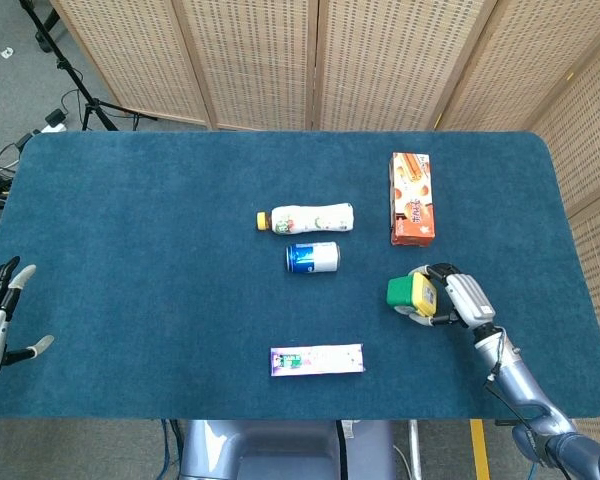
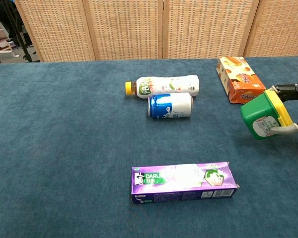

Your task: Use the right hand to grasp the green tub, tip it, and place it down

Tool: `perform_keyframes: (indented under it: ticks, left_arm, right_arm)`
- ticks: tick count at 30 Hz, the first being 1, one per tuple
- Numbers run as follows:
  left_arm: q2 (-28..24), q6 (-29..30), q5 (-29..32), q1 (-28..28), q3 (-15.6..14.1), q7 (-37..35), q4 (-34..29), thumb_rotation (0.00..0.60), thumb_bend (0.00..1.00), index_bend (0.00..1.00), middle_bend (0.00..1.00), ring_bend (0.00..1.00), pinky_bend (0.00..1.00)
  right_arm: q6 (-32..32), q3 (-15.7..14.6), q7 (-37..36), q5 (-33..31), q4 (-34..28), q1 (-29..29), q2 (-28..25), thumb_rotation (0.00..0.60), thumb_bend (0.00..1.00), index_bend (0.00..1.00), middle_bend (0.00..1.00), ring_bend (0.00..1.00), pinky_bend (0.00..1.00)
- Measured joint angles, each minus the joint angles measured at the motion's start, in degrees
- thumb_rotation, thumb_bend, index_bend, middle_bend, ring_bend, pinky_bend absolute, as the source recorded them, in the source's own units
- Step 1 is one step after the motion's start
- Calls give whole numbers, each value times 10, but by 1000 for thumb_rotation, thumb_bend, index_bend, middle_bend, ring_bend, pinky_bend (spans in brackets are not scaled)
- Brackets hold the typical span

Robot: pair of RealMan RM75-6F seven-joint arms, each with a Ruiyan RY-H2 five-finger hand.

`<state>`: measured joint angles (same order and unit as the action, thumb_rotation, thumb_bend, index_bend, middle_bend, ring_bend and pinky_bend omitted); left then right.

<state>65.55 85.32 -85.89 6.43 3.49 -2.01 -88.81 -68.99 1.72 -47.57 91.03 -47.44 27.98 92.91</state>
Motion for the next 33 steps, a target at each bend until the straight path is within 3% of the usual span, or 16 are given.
perform_keyframes:
  ticks: [5,9,13,17,22,33]
  left_arm:
    - [1,-5,-1,2,-2,-1,-1,600,0,0,0,0,0]
    - [1,-5,-1,2,-3,-1,-1,600,0,0,0,0,0]
    - [1,-4,-2,1,-4,0,-1,600,0,0,0,0,0]
    - [2,0,-6,0,-5,2,-2,600,0,0,0,0,0]
    - [2,4,-8,-2,-6,1,-3,600,0,0,0,0,0]
    - [0,13,-18,-4,-9,2,-4,600,0,0,0,0,0]
  right_arm:
    - [2,-6,-10,3,49,1,21,600,597,563,514,192,146]
    - [3,-21,-29,13,84,-1,29,600,396,447,281,25,90]
    - [9,-42,-56,29,101,0,26,600,311,337,122,0,51]
    - [16,-66,-74,47,106,0,7,600,311,283,72,0,41]
    - [0,-82,-75,61,108,-6,-20,600,239,9,0,0,3]
    - [-112,-97,-76,91,45,-28,-106,600,195,0,0,0,0]
